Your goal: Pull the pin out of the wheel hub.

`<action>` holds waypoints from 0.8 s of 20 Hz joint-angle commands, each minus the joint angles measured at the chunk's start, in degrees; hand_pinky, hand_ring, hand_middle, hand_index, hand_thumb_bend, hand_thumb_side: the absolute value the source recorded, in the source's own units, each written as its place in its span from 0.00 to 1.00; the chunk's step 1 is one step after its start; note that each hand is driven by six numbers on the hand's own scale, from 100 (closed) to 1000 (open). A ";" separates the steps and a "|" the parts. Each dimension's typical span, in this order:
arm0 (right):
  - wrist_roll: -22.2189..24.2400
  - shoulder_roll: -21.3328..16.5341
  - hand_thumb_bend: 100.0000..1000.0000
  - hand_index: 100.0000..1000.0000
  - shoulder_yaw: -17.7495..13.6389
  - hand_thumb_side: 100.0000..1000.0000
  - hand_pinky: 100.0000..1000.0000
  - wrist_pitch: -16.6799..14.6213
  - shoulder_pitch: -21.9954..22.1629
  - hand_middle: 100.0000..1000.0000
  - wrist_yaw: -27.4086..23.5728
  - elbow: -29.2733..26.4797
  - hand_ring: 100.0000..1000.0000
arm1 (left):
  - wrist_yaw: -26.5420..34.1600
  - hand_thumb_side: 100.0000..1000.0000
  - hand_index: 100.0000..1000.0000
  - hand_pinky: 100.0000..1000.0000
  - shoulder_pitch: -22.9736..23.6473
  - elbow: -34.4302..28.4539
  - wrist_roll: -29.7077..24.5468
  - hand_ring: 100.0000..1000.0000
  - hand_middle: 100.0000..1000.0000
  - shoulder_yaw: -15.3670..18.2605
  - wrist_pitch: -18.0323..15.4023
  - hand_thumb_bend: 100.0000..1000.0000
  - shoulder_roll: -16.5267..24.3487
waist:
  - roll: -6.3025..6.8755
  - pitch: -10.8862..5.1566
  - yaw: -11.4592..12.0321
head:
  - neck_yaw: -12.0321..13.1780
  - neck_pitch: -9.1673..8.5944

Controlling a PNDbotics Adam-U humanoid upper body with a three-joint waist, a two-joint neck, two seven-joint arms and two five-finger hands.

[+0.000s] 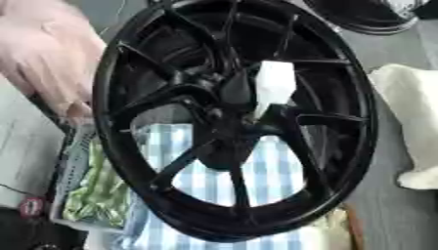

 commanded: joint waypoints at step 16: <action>8.44 -2.48 0.15 0.86 2.69 0.15 0.84 -1.78 0.45 0.76 -2.01 -0.51 0.87 | 0.52 0.73 0.68 0.76 -1.18 -0.51 -0.41 0.72 0.59 0.25 0.28 0.07 1.84 | 0.00 -1.77 0.33 | -0.47 -1.70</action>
